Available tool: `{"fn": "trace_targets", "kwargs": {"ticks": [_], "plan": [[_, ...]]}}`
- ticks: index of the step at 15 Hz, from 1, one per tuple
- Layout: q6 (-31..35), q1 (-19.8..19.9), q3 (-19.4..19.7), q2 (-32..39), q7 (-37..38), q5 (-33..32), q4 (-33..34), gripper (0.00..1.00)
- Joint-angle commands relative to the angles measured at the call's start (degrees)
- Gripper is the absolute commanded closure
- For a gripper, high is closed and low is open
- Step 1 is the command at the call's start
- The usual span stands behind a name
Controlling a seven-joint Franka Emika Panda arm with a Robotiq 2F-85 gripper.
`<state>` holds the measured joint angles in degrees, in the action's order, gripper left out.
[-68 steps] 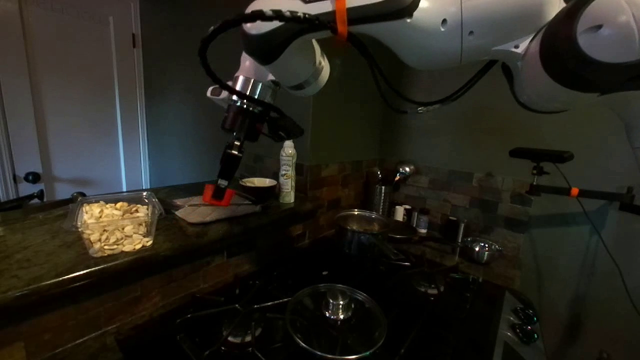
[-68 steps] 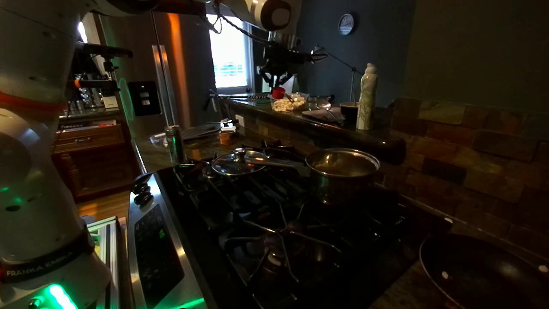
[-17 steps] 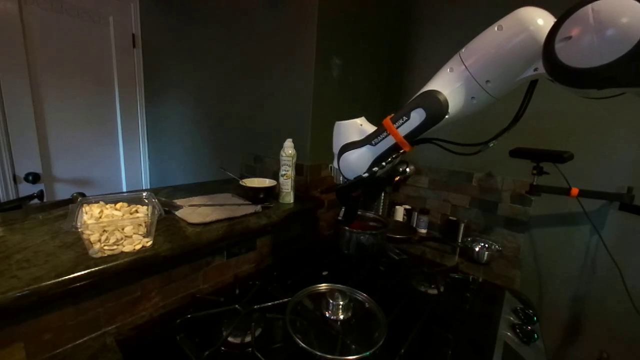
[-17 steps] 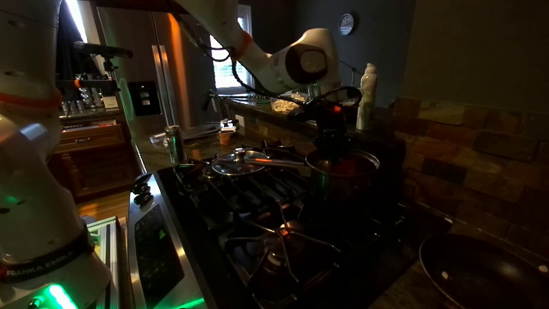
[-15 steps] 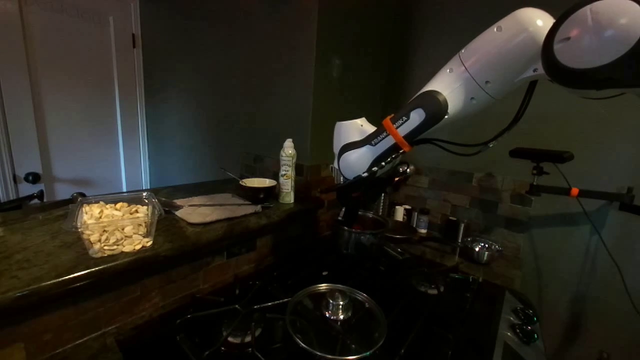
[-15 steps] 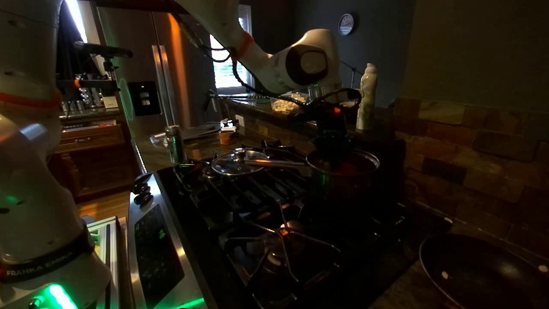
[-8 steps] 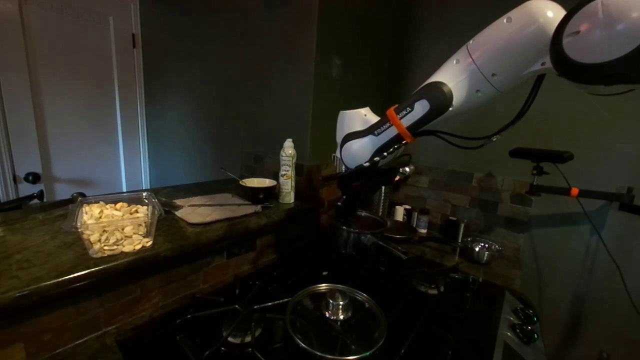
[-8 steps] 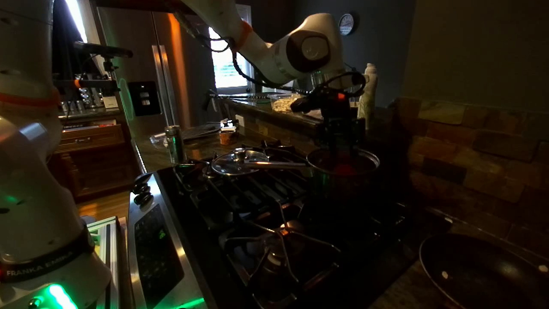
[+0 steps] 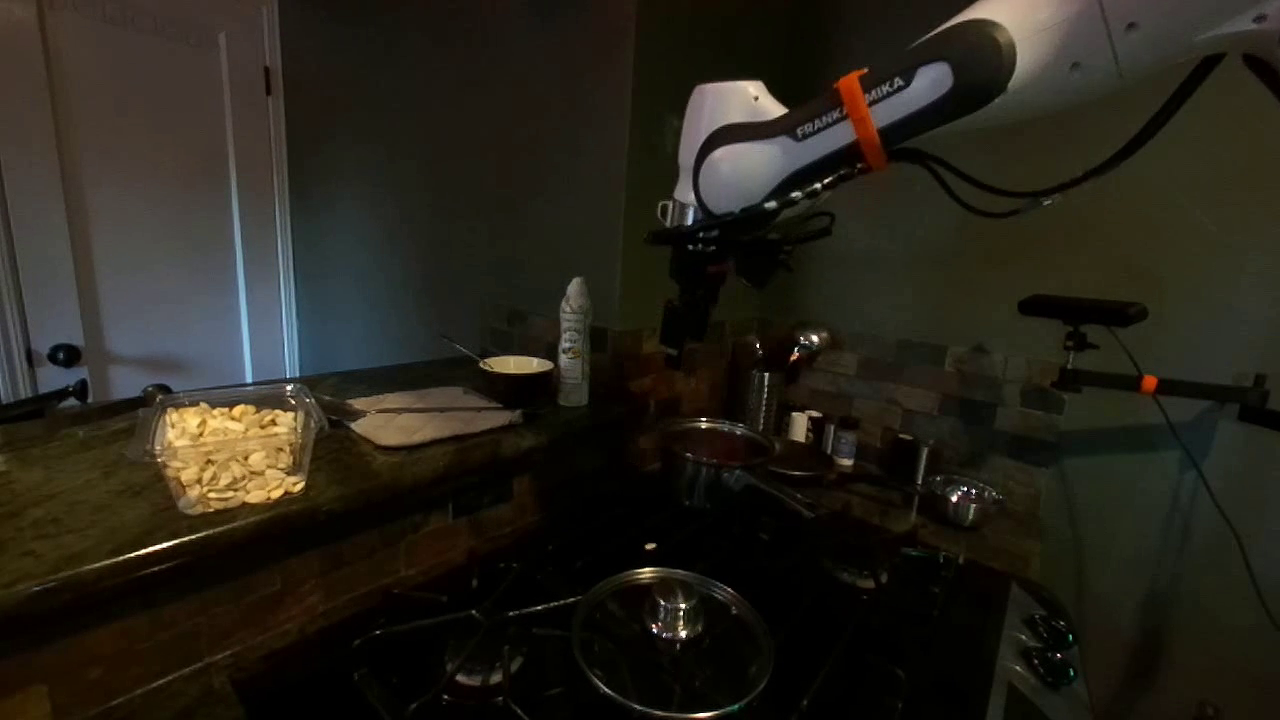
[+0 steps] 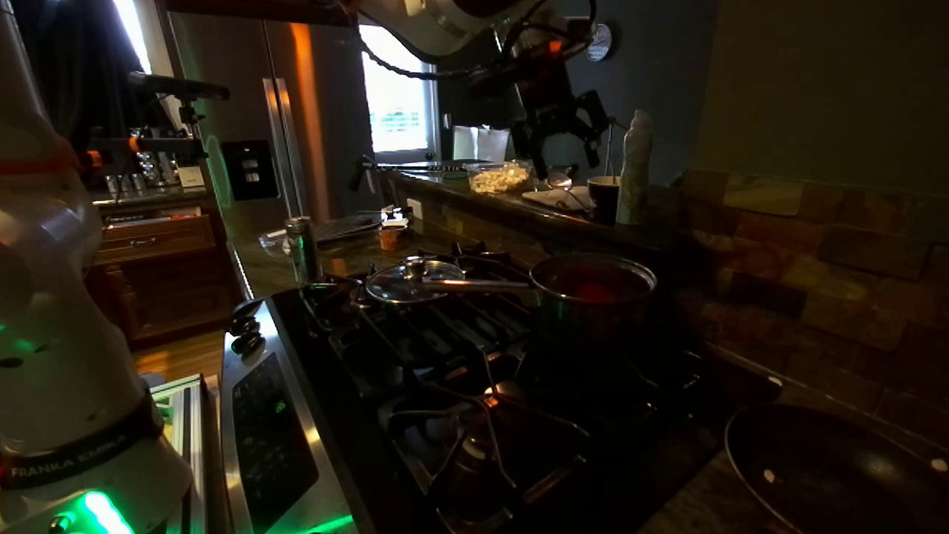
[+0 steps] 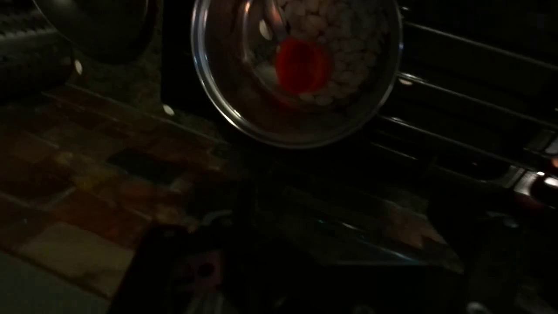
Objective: Put the measuring cup in the silver pot on the right.
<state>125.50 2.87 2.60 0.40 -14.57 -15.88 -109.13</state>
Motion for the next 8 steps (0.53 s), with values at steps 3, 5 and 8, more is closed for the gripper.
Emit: {"fn": "trace_targets", "kwargs": {"ticks": [3,5,8], "plan": [[3.11,-4.11,-2.62,-6.84,-12.73,11.69,-3.91,0.00],[3.53,-6.18,-3.40,-6.28,-17.26,16.72,-3.56,0.00],[3.23,-9.23,-5.50,-2.72,-23.20,22.21,-1.56,0.00]]}}
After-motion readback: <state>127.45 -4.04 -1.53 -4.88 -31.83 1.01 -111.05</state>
